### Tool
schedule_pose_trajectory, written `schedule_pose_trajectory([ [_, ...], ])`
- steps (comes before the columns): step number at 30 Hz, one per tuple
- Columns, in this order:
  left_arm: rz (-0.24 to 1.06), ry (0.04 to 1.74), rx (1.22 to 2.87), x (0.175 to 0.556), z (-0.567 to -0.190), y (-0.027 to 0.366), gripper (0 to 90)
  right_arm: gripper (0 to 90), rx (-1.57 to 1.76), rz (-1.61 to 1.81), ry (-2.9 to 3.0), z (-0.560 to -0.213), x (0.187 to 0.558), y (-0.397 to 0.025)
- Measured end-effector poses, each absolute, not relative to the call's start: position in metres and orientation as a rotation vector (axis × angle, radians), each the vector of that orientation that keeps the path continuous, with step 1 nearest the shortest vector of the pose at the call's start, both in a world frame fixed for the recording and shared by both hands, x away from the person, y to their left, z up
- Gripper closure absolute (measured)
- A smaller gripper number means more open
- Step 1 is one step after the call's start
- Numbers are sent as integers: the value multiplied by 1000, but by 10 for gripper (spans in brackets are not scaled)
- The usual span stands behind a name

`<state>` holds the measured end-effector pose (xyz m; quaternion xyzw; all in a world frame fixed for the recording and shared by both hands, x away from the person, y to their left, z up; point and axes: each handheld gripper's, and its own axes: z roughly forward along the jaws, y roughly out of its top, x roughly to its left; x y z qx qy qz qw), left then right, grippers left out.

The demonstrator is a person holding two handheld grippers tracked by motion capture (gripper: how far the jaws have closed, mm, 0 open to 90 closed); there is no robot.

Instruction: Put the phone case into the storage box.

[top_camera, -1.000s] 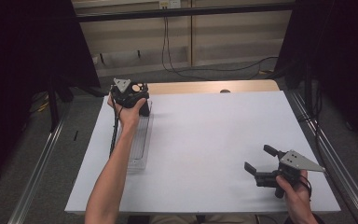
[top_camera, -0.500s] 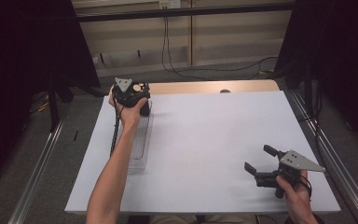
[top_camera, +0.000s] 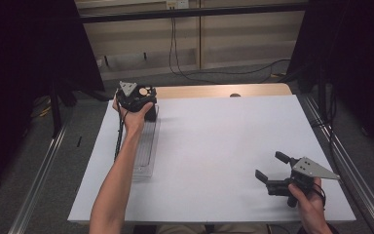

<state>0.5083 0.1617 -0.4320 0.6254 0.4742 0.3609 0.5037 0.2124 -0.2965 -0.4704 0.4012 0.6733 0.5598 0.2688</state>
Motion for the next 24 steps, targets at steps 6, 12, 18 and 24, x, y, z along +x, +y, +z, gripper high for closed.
schedule_pose_trajectory([
  [6, 855, 1123, 1518, 507, -429, 163, 28, 2, 1079, 1512, 1820, -470, 213, -296],
  [12, 841, 1106, 1534, 504, -426, 167, 10, 2, 1078, 1511, 1820, -470, 212, -296],
  [18, 831, 1113, 1545, 502, -422, 171, 8, 2, 1081, 1512, 1818, -470, 212, -296],
  [24, 802, 1090, 1540, 499, -420, 174, 11, 2, 1085, 1510, 1817, -470, 212, -295],
])
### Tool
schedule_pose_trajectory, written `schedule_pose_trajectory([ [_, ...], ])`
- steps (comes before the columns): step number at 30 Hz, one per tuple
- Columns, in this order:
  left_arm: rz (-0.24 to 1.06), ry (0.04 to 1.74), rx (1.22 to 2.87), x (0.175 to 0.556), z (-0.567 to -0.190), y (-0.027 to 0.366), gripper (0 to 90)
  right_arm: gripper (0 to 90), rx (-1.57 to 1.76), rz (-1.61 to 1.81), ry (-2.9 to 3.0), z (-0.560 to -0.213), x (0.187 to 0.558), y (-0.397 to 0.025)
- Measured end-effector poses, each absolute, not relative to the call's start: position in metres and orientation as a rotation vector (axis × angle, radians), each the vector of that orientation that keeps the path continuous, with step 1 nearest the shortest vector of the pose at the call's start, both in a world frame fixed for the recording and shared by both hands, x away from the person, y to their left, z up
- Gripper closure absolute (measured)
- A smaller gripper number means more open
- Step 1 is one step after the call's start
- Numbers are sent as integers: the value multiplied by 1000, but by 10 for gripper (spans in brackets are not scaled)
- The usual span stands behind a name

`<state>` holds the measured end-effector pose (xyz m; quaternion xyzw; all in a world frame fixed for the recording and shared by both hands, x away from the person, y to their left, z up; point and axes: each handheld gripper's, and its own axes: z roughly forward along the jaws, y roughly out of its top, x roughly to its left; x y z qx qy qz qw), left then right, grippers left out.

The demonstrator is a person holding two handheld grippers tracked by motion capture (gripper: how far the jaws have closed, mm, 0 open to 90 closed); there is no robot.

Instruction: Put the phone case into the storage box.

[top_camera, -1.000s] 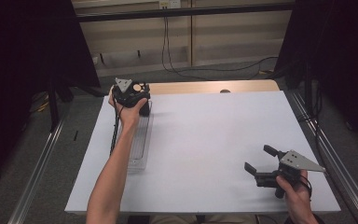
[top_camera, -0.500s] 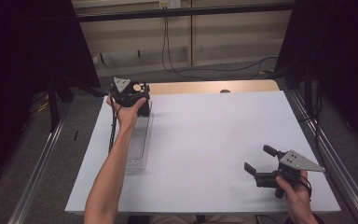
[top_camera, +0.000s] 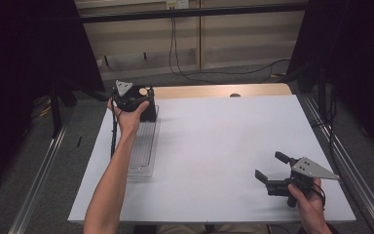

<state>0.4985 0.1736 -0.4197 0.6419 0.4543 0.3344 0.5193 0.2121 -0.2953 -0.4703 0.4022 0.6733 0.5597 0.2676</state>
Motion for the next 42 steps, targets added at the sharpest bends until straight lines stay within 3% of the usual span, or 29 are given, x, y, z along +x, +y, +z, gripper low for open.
schedule_pose_trajectory([
  [42, 740, 1038, 1560, 454, -407, 205, 17, 1, 1098, 1499, 1807, -472, 215, -296],
])
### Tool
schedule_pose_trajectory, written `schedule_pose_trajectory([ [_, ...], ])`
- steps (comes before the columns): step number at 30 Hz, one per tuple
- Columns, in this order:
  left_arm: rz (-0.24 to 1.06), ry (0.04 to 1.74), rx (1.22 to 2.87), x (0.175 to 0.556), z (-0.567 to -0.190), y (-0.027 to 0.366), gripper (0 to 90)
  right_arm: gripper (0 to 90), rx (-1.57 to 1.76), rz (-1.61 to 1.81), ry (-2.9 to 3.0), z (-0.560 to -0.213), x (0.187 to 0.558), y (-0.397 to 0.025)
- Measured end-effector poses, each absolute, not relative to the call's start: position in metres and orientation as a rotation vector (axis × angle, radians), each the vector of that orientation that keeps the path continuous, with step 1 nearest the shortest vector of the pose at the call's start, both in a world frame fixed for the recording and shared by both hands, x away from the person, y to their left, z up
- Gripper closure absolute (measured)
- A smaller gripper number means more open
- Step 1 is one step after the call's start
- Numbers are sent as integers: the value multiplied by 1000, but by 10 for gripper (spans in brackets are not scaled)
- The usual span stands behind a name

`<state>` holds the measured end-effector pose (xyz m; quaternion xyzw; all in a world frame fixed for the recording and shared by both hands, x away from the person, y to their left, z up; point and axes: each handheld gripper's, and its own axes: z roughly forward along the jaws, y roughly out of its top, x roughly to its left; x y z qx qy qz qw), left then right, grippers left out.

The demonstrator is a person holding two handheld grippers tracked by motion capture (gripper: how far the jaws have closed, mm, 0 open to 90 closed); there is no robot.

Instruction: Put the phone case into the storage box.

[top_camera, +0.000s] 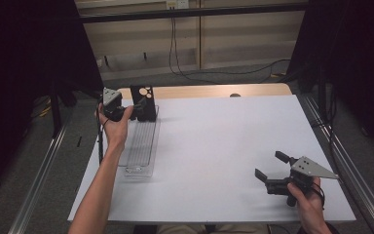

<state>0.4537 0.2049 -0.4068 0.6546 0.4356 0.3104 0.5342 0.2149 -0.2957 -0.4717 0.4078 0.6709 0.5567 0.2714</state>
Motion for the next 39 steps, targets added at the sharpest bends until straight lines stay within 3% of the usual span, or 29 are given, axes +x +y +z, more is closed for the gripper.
schedule_pose_trajectory([
  [21, 608, 902, 1547, 401, -393, 202, 25, 1, 1112, 1503, 1779, -470, 215, -299],
  [39, 604, 850, 1547, 343, -401, 216, 40, 0, 1108, 1500, 1760, -467, 212, -297],
])
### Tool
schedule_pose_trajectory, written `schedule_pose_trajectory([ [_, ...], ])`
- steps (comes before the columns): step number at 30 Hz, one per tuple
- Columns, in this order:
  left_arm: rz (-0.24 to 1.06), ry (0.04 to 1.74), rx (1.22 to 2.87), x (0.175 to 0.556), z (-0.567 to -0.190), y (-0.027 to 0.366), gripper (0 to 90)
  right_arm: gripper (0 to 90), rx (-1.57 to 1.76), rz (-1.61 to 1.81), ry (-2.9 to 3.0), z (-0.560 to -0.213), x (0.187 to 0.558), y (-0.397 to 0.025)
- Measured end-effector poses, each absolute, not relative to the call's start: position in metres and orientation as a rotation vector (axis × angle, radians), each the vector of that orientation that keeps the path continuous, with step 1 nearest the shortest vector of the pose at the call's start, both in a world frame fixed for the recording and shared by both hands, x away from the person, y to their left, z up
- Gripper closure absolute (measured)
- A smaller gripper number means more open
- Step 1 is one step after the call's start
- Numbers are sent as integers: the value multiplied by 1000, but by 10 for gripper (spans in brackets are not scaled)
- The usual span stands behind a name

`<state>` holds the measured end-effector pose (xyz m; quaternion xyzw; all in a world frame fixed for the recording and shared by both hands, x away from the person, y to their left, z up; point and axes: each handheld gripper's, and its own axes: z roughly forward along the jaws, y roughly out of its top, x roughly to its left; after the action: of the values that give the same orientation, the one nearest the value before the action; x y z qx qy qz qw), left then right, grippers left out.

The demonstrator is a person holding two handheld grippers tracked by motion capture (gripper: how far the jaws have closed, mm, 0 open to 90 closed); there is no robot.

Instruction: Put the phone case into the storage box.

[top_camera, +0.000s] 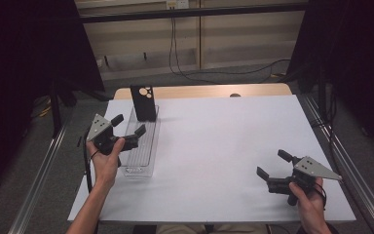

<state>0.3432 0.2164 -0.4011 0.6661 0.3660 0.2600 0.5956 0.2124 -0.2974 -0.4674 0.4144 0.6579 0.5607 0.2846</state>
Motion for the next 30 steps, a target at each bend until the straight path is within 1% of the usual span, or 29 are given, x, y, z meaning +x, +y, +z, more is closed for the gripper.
schedule_pose_trajectory([
  [2, 596, 854, 1517, 336, -402, 218, 40, 0, 1114, 1500, 1748, -467, 212, -297],
  [8, 618, 866, 1510, 321, -410, 224, 42, 0, 1109, 1493, 1750, -465, 211, -297],
  [12, 659, 863, 1522, 313, -416, 228, 41, 0, 1110, 1493, 1743, -465, 211, -298],
  [19, 630, 849, 1551, 295, -426, 233, 39, 0, 1108, 1485, 1738, -464, 208, -299],
  [25, 641, 882, 1520, 279, -434, 241, 38, 0, 1115, 1486, 1732, -463, 206, -298],
  [30, 662, 895, 1561, 268, -444, 244, 38, 1, 1118, 1479, 1734, -463, 205, -298],
])
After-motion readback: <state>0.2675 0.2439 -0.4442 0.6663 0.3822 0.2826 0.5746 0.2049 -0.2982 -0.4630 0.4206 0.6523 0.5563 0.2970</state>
